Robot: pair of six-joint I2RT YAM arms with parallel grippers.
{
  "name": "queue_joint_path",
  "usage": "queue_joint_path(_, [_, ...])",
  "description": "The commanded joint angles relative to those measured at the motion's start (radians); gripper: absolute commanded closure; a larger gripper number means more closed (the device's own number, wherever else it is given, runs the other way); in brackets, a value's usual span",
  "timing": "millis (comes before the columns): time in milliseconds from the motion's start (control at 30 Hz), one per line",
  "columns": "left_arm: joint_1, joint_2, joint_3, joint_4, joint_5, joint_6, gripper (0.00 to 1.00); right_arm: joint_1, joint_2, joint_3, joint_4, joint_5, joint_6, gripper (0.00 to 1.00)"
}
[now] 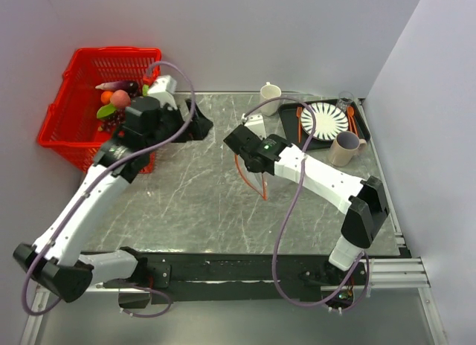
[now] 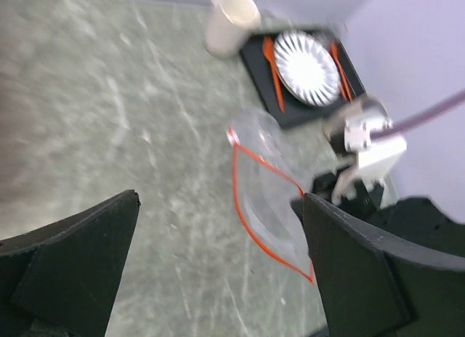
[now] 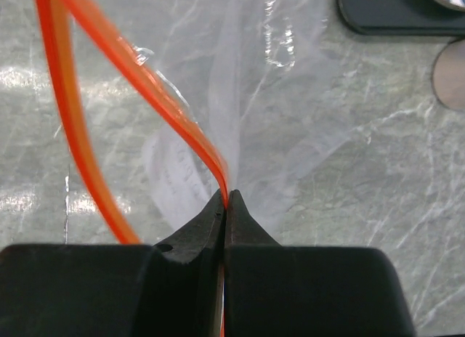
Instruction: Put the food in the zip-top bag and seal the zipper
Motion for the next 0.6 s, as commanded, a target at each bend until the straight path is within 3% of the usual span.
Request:
queue_joint_path(0, [0.053,-0.016,0.071,-0.124,-0.14,0.063,0.01,-0.003,-0.087,-0.041,0.102,-0.009,-0.02,1.0])
queue_joint_path(133, [0.143,0.001,0.128,-0.183,-0.208,0.063,0.01,-0.003,-0.13,-0.09,0.145,-0.043,-0.04,1.0])
queue_joint_path(233, [0.274,0.021,0.168,-0.215,-0.22,0.06,0.01,-0.003,-0.159,-0.121,0.165,-0.032,-0.059,1.0])
queue_joint_path(433, [0.514,0.107,0.228,-0.255,-0.157,0.069,0.01,-0.003,-0.193,-0.145,0.174,-0.017,-0.067,1.0])
queue_joint_path(567, [0.601,0.161,0.249,-0.25,-0.134,0.089,0.01,-0.003,-0.216,-0.161,0.196,-0.064,-0.07,1.0])
